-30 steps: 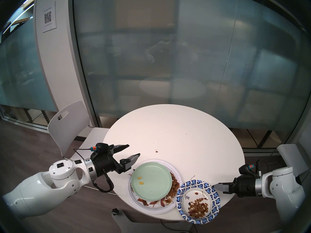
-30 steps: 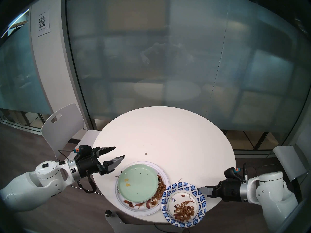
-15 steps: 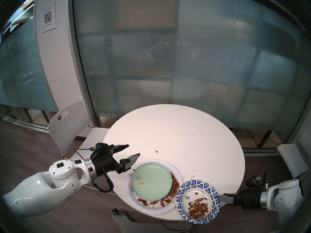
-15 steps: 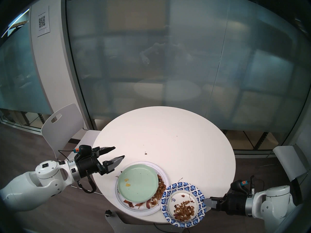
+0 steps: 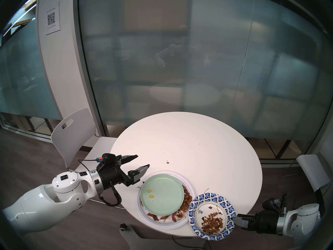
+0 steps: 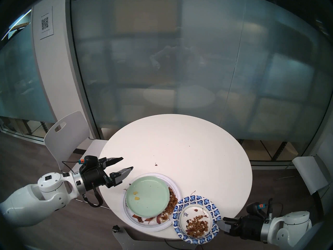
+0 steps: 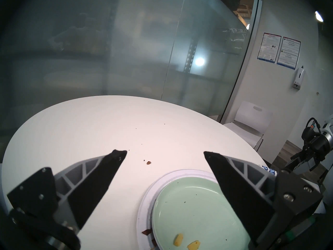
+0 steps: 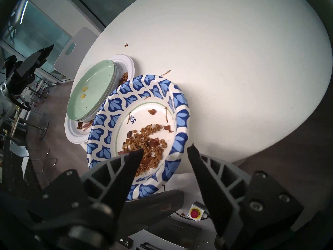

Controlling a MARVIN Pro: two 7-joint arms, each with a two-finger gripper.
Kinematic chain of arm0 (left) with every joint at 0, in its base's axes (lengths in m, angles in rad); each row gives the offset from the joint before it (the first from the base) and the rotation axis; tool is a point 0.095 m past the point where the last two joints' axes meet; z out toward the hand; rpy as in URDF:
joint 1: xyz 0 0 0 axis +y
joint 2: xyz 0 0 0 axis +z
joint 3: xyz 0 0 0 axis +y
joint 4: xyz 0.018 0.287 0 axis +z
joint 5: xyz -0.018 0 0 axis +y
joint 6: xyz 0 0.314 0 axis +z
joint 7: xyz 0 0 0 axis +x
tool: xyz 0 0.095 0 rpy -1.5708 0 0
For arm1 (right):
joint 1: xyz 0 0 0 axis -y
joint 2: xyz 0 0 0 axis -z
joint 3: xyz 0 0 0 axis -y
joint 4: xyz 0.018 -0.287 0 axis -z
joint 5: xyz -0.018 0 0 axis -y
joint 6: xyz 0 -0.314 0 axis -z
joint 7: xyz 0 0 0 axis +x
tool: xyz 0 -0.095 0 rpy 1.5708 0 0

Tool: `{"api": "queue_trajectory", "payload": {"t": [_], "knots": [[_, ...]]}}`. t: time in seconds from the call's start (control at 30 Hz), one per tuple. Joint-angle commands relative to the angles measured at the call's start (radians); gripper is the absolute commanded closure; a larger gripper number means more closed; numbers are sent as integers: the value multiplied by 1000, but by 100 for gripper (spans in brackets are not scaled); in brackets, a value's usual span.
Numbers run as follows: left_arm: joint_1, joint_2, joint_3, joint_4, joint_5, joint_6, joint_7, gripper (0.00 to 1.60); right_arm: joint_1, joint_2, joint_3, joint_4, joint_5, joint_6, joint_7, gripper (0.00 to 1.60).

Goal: Stack the plates into one stack

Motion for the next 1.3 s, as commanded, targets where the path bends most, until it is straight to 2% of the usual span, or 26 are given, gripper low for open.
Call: {"api": "queue_trajectory", "payload": {"t": [0.0, 0.27, 0.43, 0.47, 0.63, 0.87, 0.93, 1.27], "knots": [[1, 1, -9, -20, 1, -12, 0, 0, 43, 14, -23, 18, 4, -6, 1, 53], [0, 1, -8, -20, 0, -12, 0, 0, 78, 25, -31, 41, 2, 5, -2, 55], [0, 2, -8, -20, 0, -13, 1, 0, 120, 49, -59, 67, -1, 20, -10, 63], [0, 2, -7, -20, 0, -13, 1, 0, 137, 54, -69, 75, -2, 27, -15, 68], [-1, 2, -7, -20, -1, -13, 1, 0, 178, 74, -88, 92, -3, 47, -23, 61], [-1, 3, -7, -20, -1, -13, 1, 0, 218, 93, -105, 106, 1, 70, -34, 64], [-1, 3, -7, -20, -1, -13, 1, 0, 242, 104, -120, 121, 0, 79, -40, 57], [-1, 4, -6, -20, -1, -14, 1, 0, 306, 128, -173, 155, -2, 94, -55, 64]]}}
